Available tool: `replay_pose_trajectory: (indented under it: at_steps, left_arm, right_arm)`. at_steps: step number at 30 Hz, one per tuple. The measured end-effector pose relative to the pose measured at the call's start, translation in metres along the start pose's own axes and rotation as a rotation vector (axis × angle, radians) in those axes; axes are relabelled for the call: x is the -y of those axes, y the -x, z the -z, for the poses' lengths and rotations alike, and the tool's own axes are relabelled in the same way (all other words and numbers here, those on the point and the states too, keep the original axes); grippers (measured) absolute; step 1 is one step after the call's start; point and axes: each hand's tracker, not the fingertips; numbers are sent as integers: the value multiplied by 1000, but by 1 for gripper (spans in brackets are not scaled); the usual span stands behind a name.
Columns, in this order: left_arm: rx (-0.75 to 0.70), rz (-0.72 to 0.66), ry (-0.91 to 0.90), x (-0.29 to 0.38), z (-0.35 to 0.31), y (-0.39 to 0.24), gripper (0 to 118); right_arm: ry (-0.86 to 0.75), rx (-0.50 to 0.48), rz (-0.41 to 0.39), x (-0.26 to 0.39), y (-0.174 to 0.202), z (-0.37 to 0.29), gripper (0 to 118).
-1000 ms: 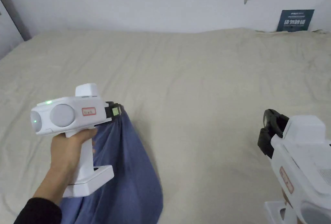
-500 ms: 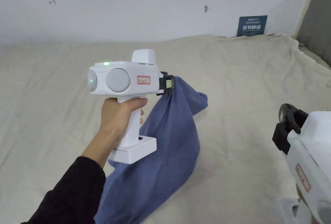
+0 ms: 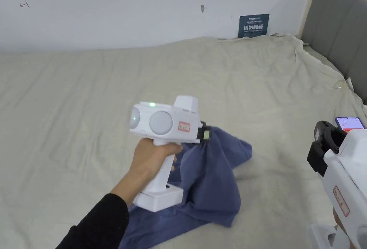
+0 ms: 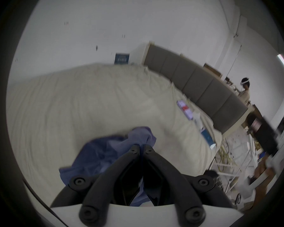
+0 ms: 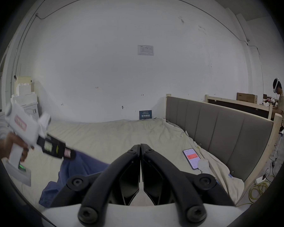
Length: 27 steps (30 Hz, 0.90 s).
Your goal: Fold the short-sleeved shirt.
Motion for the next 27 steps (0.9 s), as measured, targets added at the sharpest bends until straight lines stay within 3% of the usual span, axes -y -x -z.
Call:
replay_pose_trajectory:
  at_steps: [8,13,16,17,18,19,20,21,27]
  left_arm:
    - [-142,19,226,63,68,18,0]
    - [-151,-10,298,88,90,26,3]
    - [-164,8,277,93,88,24,27]
    - [-172,7,265,93,85,23,43]
    - [-185,2,250,92,79,22,72]
    - [-208,3,229,91,73,22,92]
    - [-223,1,205,90,66,21,109]
    - [-241,4,182,88,56,19,118]
    - [-262,-5,-106,75,-28,15,118]
  right_arm:
    - [32,-13,-2,10,3,1,0]
    - [49,-31,-12,15,9,1,0]
    - [51,-40,-22,15,10,0,0]
    - [51,-42,-24,15,10,0,0]
    - [50,-44,-26,15,10,0,0]
    - [48,-46,-25,14,13,-3,0]
    - [46,-48,-23,13,13,-3,0]
    - [44,-50,-20,12,14,-4,0]
    - [25,-63,-16,4,23,-9,0]
